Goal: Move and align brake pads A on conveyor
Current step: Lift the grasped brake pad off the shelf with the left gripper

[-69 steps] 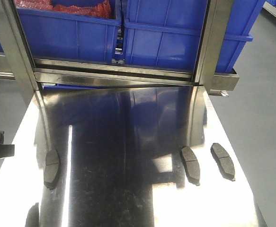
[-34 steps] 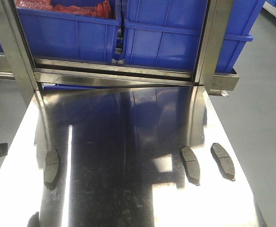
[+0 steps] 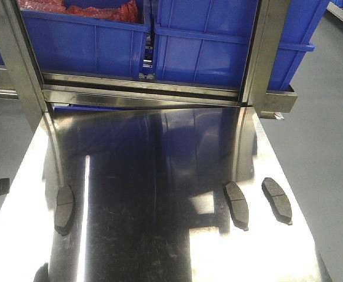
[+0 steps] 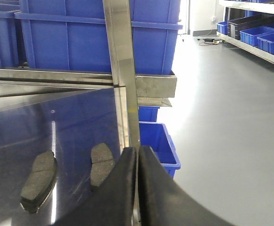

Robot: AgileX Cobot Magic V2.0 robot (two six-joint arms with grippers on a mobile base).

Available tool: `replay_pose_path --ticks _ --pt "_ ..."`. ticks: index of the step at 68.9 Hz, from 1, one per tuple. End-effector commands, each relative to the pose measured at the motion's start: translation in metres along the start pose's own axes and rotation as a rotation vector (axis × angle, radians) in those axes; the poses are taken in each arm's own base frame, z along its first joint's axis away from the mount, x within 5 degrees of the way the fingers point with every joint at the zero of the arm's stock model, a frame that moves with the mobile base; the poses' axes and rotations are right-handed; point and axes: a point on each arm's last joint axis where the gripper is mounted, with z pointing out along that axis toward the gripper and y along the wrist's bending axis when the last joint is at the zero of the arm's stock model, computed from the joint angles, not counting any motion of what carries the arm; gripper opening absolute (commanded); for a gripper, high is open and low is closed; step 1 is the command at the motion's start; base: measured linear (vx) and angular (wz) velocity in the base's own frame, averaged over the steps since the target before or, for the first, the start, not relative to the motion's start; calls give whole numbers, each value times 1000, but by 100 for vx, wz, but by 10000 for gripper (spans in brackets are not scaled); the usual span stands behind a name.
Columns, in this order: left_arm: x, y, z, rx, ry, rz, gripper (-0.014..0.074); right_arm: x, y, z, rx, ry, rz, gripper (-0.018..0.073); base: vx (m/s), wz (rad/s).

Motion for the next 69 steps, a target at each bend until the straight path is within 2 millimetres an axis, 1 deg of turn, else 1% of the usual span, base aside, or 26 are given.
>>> replay_pose_path --ticks 1,17,23,26,33,34,39,40,46,47,50,54,59,65,69 --pt "-13 -4 -11 37 -107 4 90 -2 0 0 3 -79 -28 -3 0 0" --pt "-13 -4 -11 37 -107 4 90 -3 0 0 3 -83 -29 -3 0 0" --pt "-13 -4 -11 37 -107 4 90 -10 0 -2 1 -119 -29 -3 0 0" --pt "-13 -4 -11 37 -107 4 90 -19 1 -4 0 -143 -29 -3 0 0" --pt "-13 -4 -11 37 -107 4 90 -56 2 -9 6 -190 -61 -3 0 0" --pt "-13 -4 -11 37 -107 4 90 -64 2 -9 8 -189 -68 -3 0 0" --pt "-13 -4 -11 37 -107 4 90 -94 3 -10 18 -161 -81 -3 0 0" --pt "-13 -4 -11 37 -107 4 90 -104 3 -11 20 -163 -80 -3 0 0" --pt "-13 -4 -11 37 -107 4 90 -135 3 -7 29 -97 -77 -3 0 0" --pt "-13 -4 -11 37 -107 4 90 -143 3 -7 31 -100 -77 -3 0 0" --pt "-13 -4 -11 37 -107 4 90 -154 3 -4 34 -72 -76 -3 0 0" --pt "-13 -4 -11 37 -107 4 90 -165 4 0 38 -46 -76 -3 0 0" --pt "-13 -4 -11 37 -107 4 90 -173 3 4 47 -20 -91 -3 0 0" --pt "-13 -4 -11 37 -107 4 90 -172 3 10 48 -3 -95 7 0 0" --pt "-13 -4 -11 37 -107 4 90 -172 3 10 48 4 -95 35 0 0"
